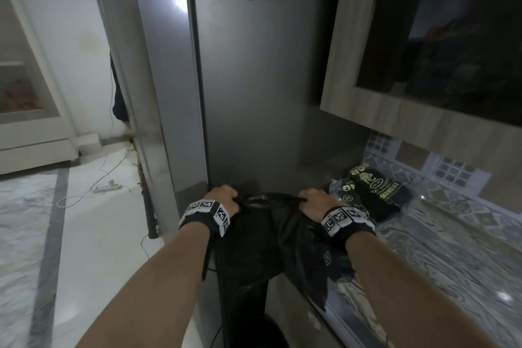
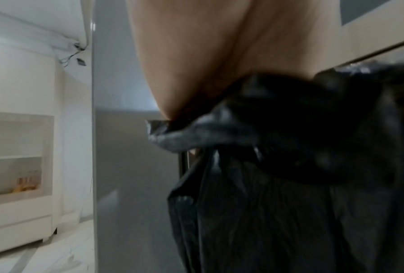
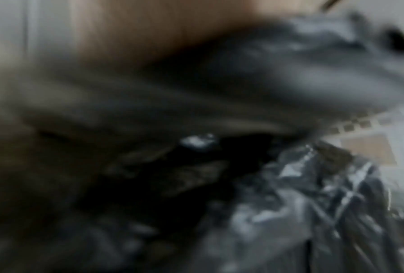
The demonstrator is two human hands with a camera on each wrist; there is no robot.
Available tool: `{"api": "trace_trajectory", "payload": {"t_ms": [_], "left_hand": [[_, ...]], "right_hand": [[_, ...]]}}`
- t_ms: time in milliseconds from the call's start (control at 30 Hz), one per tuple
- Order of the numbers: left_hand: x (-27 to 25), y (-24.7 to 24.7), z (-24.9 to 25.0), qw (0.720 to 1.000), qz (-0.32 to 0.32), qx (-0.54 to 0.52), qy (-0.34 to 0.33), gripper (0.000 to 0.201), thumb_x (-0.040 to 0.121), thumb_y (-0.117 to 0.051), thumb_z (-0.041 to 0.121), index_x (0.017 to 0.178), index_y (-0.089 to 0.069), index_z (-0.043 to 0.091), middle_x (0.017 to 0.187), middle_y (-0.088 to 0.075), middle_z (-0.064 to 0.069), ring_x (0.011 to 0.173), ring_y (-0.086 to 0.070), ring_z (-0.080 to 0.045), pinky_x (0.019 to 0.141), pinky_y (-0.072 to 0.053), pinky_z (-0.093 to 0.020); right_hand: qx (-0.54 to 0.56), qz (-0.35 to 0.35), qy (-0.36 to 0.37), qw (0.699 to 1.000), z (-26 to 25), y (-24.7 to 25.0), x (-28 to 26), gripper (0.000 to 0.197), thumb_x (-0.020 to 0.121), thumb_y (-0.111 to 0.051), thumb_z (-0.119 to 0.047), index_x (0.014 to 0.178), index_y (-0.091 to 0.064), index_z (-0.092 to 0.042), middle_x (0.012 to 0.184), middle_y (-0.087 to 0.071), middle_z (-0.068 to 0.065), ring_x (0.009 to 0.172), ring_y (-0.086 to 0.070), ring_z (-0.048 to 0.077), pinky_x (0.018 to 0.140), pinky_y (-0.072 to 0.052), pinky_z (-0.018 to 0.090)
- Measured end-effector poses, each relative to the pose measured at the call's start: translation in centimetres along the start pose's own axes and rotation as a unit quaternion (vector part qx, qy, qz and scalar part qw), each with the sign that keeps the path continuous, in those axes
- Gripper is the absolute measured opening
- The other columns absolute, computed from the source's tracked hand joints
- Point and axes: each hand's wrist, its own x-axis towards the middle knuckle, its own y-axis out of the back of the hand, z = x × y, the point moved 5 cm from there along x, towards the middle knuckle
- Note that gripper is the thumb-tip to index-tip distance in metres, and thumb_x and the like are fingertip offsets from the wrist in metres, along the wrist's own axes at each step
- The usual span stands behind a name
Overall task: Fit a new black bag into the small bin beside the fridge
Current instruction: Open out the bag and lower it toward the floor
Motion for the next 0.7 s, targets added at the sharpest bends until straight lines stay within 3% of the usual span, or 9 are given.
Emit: {"api": "trace_trajectory", "payload": {"t_ms": [167,333,367,467,533,633,700], "left_hand": [[-0.2,-1.8,-0.2,1.0,-0.01,0.015,0.0,0.027,0.08,-0.067,0.029,0.102,-0.068,0.014,0.108,-0.068,-0.01,0.098,-0.065,-0.028,0.088,-0.054,-0.034],[0.8,-5.3,-2.7,0.999,-0.022,-0.016,0.045,0.031,0.079,-0.068,0.03,0.106,-0.067,0.015,0.111,-0.064,-0.006,0.104,-0.063,-0.029,0.09,-0.051,-0.03],[1.1,-6.2,-3.2,0.998,-0.038,-0.023,0.054,0.028,0.077,-0.069,0.029,0.102,-0.068,0.015,0.109,-0.066,-0.008,0.102,-0.064,-0.028,0.087,-0.051,-0.028],[2.7,-9.1,-5.4,0.992,-0.092,-0.041,0.077,0.013,0.075,-0.071,0.025,0.083,-0.068,0.015,0.094,-0.067,-0.009,0.094,-0.066,-0.028,0.076,-0.05,-0.027],[4.1,-11.2,-7.0,0.989,-0.109,-0.049,0.092,0.012,0.072,-0.072,0.026,0.077,-0.067,0.016,0.09,-0.068,-0.009,0.091,-0.067,-0.028,0.074,-0.049,-0.026],[5.9,-15.5,-10.1,0.982,-0.138,-0.058,0.112,0.029,0.073,-0.074,0.026,0.097,-0.072,0.011,0.102,-0.071,-0.011,0.097,-0.067,-0.029,0.081,-0.053,-0.029],[7.1,-18.8,-12.1,0.978,-0.156,-0.072,0.119,0.032,0.075,-0.073,0.026,0.102,-0.071,0.008,0.104,-0.071,-0.012,0.098,-0.067,-0.03,0.083,-0.052,-0.03]], "right_hand": [[0.02,0.013,-0.002,1.0,1.4,-1.5,0.6,0.025,0.083,-0.059,-0.027,0.106,-0.069,-0.026,0.108,-0.07,0.008,0.107,-0.062,0.029,0.091,-0.049,0.034],[0.057,-0.024,-0.008,0.998,2.4,-6.3,2.0,0.008,0.083,-0.064,-0.023,0.084,-0.07,-0.017,0.087,-0.07,0.008,0.091,-0.063,0.028,0.086,-0.051,0.035],[0.066,-0.033,-0.012,0.997,2.6,-7.6,2.4,0.007,0.083,-0.064,-0.021,0.085,-0.07,-0.018,0.089,-0.069,0.008,0.092,-0.063,0.028,0.087,-0.051,0.036],[0.062,-0.06,-0.059,0.995,3.4,-11.5,3.4,0.03,0.087,-0.064,-0.023,0.113,-0.066,-0.007,0.116,-0.066,0.015,0.111,-0.06,0.033,0.091,-0.048,0.035],[0.052,-0.079,-0.076,0.993,3.8,-14.3,4.2,0.035,0.088,-0.062,-0.023,0.117,-0.063,-0.003,0.121,-0.063,0.015,0.116,-0.057,0.033,0.093,-0.046,0.034],[0.049,-0.102,-0.094,0.989,4.6,-19.3,5.3,0.031,0.088,-0.061,-0.025,0.114,-0.064,-0.007,0.12,-0.064,0.016,0.109,-0.06,0.032,0.087,-0.048,0.035],[0.057,-0.1,-0.11,0.987,5.9,-23.1,6.3,0.028,0.089,-0.057,-0.024,0.112,-0.065,-0.01,0.112,-0.067,0.017,0.103,-0.063,0.033,0.081,-0.049,0.035]]}}
